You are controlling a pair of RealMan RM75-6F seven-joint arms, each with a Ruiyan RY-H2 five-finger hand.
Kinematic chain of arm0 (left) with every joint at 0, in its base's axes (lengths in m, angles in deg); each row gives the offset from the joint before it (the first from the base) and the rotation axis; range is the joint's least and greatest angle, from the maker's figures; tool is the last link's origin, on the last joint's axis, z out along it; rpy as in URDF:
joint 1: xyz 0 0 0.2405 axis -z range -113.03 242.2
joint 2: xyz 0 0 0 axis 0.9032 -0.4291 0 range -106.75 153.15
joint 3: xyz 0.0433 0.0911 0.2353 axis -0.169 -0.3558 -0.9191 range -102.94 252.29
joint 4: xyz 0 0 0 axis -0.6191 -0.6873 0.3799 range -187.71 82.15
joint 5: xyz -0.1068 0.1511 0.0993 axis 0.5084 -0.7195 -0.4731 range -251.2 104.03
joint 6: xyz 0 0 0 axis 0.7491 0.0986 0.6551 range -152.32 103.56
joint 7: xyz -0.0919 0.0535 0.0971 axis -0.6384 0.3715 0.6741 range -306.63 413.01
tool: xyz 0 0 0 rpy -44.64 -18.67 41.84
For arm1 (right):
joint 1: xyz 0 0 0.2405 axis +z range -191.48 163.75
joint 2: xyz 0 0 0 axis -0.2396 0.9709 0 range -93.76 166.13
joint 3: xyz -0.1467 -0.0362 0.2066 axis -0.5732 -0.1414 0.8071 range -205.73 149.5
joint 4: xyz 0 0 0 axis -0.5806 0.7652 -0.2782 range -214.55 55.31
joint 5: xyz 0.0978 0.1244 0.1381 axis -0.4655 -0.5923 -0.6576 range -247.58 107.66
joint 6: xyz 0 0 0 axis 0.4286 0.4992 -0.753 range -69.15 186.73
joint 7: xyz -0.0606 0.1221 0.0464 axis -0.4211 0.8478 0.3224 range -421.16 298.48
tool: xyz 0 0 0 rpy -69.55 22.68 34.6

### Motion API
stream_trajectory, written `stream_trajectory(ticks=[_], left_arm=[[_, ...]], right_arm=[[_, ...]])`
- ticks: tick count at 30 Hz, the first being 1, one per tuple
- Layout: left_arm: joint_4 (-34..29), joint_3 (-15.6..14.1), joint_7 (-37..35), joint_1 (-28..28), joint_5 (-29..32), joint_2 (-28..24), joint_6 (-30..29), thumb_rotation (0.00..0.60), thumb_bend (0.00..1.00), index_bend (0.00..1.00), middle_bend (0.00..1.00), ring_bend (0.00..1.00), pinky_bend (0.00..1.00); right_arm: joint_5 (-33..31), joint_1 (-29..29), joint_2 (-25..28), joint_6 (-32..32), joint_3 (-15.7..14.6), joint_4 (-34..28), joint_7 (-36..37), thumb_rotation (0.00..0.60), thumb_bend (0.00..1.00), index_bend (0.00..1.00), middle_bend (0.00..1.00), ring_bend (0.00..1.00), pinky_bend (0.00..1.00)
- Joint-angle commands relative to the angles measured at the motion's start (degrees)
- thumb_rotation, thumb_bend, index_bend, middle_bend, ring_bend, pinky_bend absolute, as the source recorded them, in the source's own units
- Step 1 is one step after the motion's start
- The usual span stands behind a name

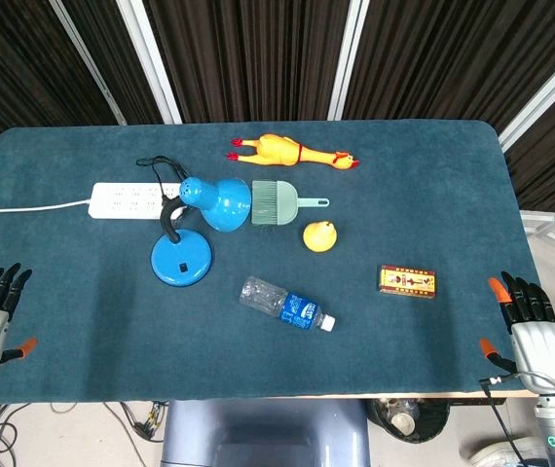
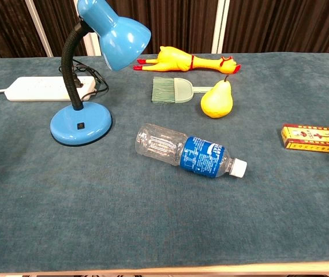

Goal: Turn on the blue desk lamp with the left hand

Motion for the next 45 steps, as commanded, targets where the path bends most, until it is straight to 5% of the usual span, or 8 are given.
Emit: stream_trajectory(ticks=[1,30,35,37,41,45], left_arm=[[0.0,0.0,0.0,0.0,0.0,0.0,0.1,0.6,0.05,0.0,0.0,0.0,0.04],[-1.0,-0.4,1.4,0.4,0.6,-0.6,1.4,0.6,0.05,0.0,0.0,0.0,0.04],[-2.0,0.0,2.6,1.1,0.7,-0.9,2.0,0.6,0.05,0.0,0.01,0.04,0.2],[-3.0,0.4,3.8,1.9,0.6,-1.2,2.6,0.6,0.06,0.0,0.09,0.14,0.34],[-6.9,2.5,8.5,5.1,1.3,-1.5,5.3,0.6,0.17,0.0,0.44,0.48,0.63],[-12.5,4.4,12.1,8.7,5.0,-1.8,10.6,0.6,0.32,0.0,0.69,0.69,0.78]], right_arm=[[0.0,0.0,0.0,0.0,0.0,0.0,0.0,0.6,0.31,0.0,0.0,0.0,0.09],[-0.7,-0.2,0.3,-0.1,0.2,-0.6,0.5,0.6,0.31,0.0,0.0,0.0,0.09],[-0.5,-0.1,0.2,-0.2,0.2,-0.6,0.4,0.6,0.31,0.0,0.0,0.0,0.09],[-0.6,-0.1,0.2,-0.3,0.2,-0.6,0.5,0.6,0.31,0.0,0.0,0.0,0.09],[-0.4,-0.1,0.2,-0.1,0.2,-0.8,0.5,0.6,0.31,0.0,0.0,0.0,0.09],[-0.4,-0.1,0.2,-0.1,0.3,-0.9,1.0,0.6,0.31,0.0,0.0,0.0,0.09]])
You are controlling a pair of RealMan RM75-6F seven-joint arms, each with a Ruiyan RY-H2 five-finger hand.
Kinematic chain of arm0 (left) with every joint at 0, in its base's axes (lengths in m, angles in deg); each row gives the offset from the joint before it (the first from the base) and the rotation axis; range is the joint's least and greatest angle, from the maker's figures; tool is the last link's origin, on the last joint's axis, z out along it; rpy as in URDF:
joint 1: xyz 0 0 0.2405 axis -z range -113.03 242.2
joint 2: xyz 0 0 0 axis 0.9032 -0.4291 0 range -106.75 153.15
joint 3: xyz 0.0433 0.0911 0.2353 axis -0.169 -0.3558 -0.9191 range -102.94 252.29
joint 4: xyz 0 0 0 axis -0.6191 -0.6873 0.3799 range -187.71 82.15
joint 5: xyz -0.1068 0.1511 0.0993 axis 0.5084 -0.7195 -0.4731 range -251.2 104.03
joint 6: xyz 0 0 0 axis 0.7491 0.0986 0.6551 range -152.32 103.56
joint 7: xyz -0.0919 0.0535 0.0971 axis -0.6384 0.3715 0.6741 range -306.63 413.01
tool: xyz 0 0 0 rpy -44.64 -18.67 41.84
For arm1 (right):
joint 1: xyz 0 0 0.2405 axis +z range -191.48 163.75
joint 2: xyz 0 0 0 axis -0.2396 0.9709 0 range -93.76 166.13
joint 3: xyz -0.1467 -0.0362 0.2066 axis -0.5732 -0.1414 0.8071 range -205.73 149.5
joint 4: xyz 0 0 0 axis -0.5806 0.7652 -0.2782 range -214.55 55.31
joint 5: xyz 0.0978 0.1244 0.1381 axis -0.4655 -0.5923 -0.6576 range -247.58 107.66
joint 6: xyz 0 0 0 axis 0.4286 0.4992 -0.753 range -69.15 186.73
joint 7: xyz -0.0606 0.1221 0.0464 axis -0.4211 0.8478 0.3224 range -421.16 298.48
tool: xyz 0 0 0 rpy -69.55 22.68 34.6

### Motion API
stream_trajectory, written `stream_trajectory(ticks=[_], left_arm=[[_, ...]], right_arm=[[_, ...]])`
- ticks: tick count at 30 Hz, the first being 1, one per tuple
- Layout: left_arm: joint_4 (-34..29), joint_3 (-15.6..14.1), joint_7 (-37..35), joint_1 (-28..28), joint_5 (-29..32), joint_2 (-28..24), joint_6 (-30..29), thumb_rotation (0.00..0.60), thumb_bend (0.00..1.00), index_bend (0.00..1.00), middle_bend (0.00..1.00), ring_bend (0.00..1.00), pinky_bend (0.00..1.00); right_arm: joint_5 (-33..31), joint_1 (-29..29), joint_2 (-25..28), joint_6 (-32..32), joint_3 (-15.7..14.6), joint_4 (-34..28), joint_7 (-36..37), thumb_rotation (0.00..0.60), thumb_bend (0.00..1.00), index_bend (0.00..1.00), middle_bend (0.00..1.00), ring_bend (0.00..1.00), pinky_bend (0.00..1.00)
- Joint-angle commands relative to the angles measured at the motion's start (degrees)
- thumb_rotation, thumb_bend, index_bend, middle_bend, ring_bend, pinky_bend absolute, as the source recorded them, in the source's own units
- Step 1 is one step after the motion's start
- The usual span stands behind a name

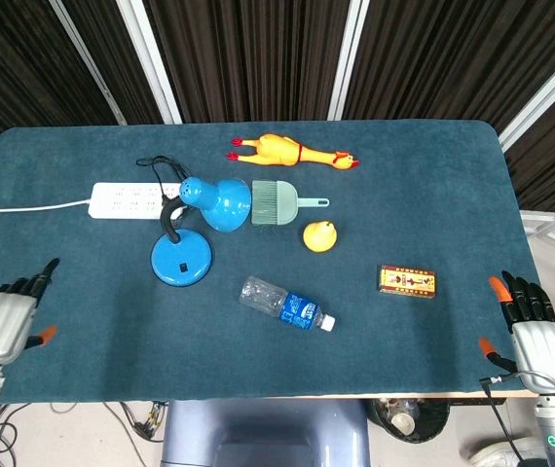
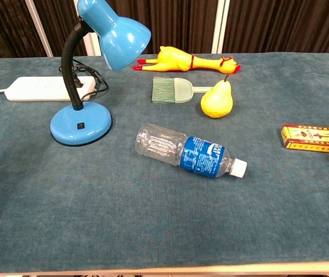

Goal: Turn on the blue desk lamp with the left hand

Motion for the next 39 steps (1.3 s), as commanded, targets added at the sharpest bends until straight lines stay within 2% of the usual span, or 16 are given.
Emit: stream_trajectory(ticks=[1,5,10,15,21,29,39], left_arm=[[-6.0,2.2,4.3,4.2,4.4,-0.5,6.0,0.6,0.34,0.0,0.72,0.71,0.79],[-10.6,3.3,9.6,8.3,10.7,-0.2,12.4,0.6,0.42,0.0,0.84,0.81,0.86],[-14.7,4.8,16.3,13.7,23.7,1.8,18.1,0.6,0.46,0.05,0.9,0.87,0.92],[-14.8,5.6,22.9,18.5,33.8,4.8,18.2,0.6,0.46,0.09,0.91,0.88,0.92],[-12.5,5.9,28.9,24.6,46.1,9.5,17.2,0.6,0.46,0.1,0.91,0.88,0.92],[-8.5,5.6,31.8,30.1,53.9,14.7,16.5,0.6,0.46,0.1,0.92,0.88,0.93],[-3.5,4.6,32.3,34.1,58.5,19.0,16.0,0.6,0.46,0.11,0.92,0.88,0.93]], right_arm=[[-0.1,0.0,0.1,0.0,0.0,-0.1,0.3,0.6,0.31,0.0,0.0,0.0,0.09],[-0.3,0.0,0.1,-0.1,0.1,-0.3,0.8,0.6,0.31,0.0,0.0,0.0,0.09],[-0.3,0.0,0.2,0.0,0.2,-0.4,1.4,0.6,0.31,0.0,0.0,0.0,0.09],[-0.5,0.1,0.1,-0.2,0.4,-0.4,2.1,0.6,0.31,0.0,0.0,0.0,0.09],[-0.7,0.2,-0.1,-0.4,0.5,-0.2,2.6,0.6,0.31,0.0,0.0,0.0,0.09],[-1.0,0.4,-0.6,-0.6,0.7,0.3,3.0,0.6,0.31,0.0,0.0,0.0,0.09],[-1.3,0.5,-0.7,-0.6,0.9,0.4,3.3,0.6,0.31,0.0,0.0,0.0,0.09]])
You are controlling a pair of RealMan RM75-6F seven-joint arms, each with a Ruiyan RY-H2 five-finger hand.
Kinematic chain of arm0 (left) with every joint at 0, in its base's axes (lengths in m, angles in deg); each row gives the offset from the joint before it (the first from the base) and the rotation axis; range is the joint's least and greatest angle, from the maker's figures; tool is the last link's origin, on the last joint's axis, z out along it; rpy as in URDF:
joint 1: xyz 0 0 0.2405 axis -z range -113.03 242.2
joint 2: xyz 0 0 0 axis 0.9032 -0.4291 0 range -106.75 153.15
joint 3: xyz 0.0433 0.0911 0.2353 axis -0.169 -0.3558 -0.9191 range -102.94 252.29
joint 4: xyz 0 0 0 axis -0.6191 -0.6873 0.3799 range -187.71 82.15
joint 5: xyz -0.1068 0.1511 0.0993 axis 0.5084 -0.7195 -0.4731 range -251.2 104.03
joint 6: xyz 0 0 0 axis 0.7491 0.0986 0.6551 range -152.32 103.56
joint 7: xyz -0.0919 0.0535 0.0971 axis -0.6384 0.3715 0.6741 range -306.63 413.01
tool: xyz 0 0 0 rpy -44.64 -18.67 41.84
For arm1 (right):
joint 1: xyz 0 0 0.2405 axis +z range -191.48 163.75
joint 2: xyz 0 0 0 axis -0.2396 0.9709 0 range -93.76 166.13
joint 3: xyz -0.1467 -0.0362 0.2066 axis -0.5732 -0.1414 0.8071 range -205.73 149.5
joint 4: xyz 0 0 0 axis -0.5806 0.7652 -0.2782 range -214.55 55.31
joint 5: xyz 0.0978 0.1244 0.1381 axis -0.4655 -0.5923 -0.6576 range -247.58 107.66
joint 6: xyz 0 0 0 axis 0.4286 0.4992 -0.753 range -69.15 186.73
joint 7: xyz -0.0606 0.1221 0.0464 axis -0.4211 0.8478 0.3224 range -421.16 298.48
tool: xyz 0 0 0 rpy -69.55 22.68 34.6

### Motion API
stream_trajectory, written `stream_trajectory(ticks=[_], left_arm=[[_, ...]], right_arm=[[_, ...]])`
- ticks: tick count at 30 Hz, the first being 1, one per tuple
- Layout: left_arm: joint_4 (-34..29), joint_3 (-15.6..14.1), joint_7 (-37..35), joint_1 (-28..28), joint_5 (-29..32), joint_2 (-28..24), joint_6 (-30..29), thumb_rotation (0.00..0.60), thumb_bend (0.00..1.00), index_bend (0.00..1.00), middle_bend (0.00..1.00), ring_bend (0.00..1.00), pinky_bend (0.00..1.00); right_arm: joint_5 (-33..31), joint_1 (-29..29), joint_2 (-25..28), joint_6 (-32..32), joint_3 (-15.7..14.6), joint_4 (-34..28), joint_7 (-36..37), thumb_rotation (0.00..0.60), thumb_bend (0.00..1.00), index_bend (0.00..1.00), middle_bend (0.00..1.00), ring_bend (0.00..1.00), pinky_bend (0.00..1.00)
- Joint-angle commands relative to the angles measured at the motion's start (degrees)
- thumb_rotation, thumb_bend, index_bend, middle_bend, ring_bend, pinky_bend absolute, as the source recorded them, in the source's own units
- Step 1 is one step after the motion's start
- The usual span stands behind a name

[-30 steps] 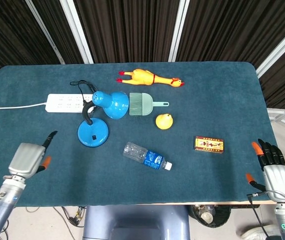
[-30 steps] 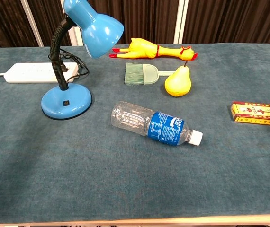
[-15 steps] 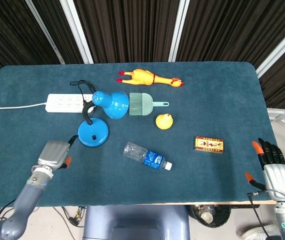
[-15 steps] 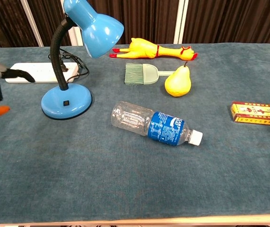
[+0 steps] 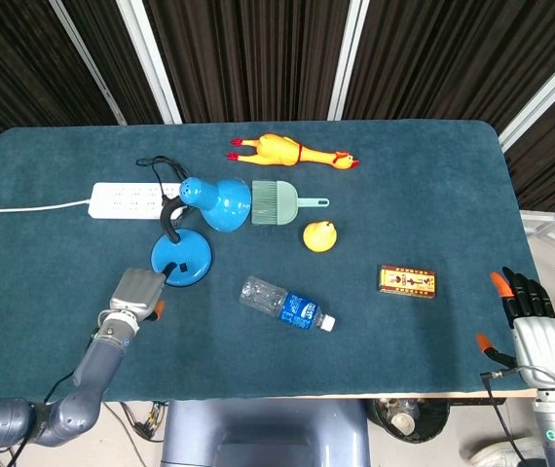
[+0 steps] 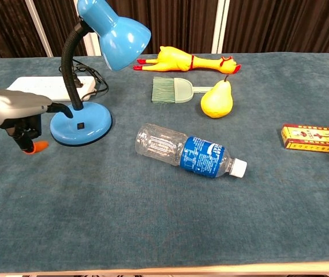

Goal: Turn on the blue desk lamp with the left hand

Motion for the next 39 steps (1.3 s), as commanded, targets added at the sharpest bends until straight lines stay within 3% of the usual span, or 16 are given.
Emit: stream_trajectory(ticks=[1,39], left_arm=[[0.8,-0.4,-0.1,0.9,0.9,1.0,-0.3,0.6,0.46,0.11,0.92,0.88,0.93],[3.5,-3.7,-4.1,4.5,-0.4,3.9,-2.3,0.6,0.47,0.13,0.92,0.88,0.93]], right_arm=[[0.0,0.0,0.0,0.1,0.0,0.0,0.1,0.6,0.31,0.0,0.0,0.0,0.09],[0.4,-0.1,0.0,0.6,-0.1,0.1,0.5,0.6,0.31,0.0,0.0,0.0,0.09]])
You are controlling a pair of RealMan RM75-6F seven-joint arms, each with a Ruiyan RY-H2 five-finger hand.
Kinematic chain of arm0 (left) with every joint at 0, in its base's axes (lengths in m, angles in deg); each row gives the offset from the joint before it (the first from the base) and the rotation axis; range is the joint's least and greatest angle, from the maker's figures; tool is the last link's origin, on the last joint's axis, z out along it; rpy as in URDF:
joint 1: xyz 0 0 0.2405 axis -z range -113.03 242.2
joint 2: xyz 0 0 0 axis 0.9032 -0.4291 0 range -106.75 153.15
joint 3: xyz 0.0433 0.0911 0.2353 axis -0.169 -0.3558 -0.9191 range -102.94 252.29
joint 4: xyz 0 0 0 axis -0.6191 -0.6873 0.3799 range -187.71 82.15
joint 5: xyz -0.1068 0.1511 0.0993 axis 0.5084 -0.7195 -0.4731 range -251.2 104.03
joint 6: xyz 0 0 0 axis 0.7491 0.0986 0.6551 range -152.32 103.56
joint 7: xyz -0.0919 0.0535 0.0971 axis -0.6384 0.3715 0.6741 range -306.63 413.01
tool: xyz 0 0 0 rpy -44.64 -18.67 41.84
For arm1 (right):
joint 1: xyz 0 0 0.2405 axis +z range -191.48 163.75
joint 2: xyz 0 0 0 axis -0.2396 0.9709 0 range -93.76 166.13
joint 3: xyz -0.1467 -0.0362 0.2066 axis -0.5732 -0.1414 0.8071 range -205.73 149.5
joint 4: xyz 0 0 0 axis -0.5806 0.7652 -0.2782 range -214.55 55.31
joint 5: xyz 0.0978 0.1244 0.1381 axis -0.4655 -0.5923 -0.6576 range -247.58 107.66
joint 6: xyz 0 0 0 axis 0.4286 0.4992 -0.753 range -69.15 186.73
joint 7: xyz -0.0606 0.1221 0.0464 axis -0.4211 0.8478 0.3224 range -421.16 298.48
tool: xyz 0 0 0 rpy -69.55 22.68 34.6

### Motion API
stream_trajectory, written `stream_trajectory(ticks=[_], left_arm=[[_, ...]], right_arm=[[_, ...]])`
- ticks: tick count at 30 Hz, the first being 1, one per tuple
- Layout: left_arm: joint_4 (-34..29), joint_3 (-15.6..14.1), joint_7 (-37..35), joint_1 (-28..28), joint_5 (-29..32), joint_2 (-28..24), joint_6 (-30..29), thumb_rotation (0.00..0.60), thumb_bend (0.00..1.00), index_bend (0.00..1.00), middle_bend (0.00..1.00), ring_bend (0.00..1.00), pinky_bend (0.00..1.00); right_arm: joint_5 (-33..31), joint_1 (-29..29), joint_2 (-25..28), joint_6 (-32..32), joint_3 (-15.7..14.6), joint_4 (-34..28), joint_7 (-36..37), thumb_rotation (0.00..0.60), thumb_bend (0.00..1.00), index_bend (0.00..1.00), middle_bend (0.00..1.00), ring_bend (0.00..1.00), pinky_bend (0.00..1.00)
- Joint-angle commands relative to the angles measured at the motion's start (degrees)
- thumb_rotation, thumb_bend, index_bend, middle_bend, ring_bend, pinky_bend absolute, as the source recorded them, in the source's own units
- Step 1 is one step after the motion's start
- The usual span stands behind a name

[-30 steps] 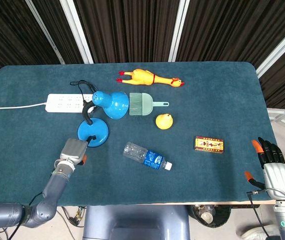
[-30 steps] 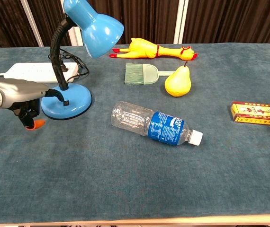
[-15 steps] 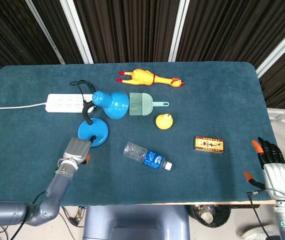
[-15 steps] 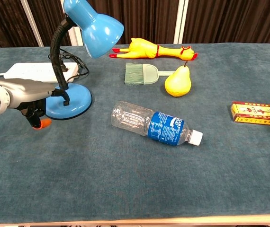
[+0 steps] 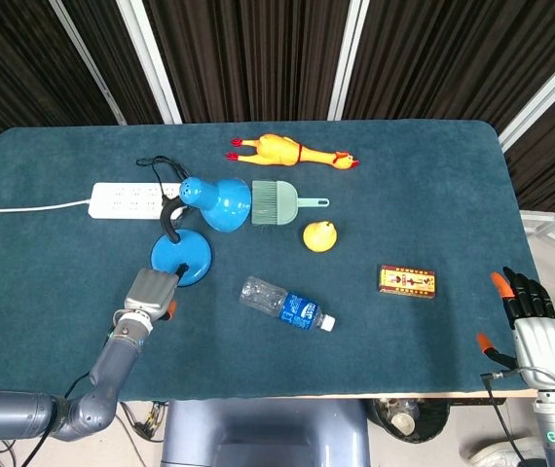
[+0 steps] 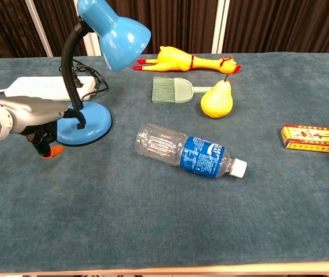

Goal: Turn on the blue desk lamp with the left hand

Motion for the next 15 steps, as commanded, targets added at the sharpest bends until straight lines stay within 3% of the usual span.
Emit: stream_trajectory(ticks=[1,15], left_arm=[[0.0,-0.1,-0.1,0.1,-0.2,-0.2,-0.2,0.6,0.47,0.13,0.92,0.88,0.93],[0.8,-1.6,-1.0,0.1,0.4,0.2,0.3,0.6,0.47,0.14,0.92,0.88,0.93]], right_arm=[[0.0,0.0,0.0,0.0,0.0,0.0,0.0,0.6,0.31,0.0,0.0,0.0,0.09],[-0.1,0.0,-0.1,0.1,0.1,0.1,0.0,0.6,0.31,0.0,0.0,0.0,0.09]])
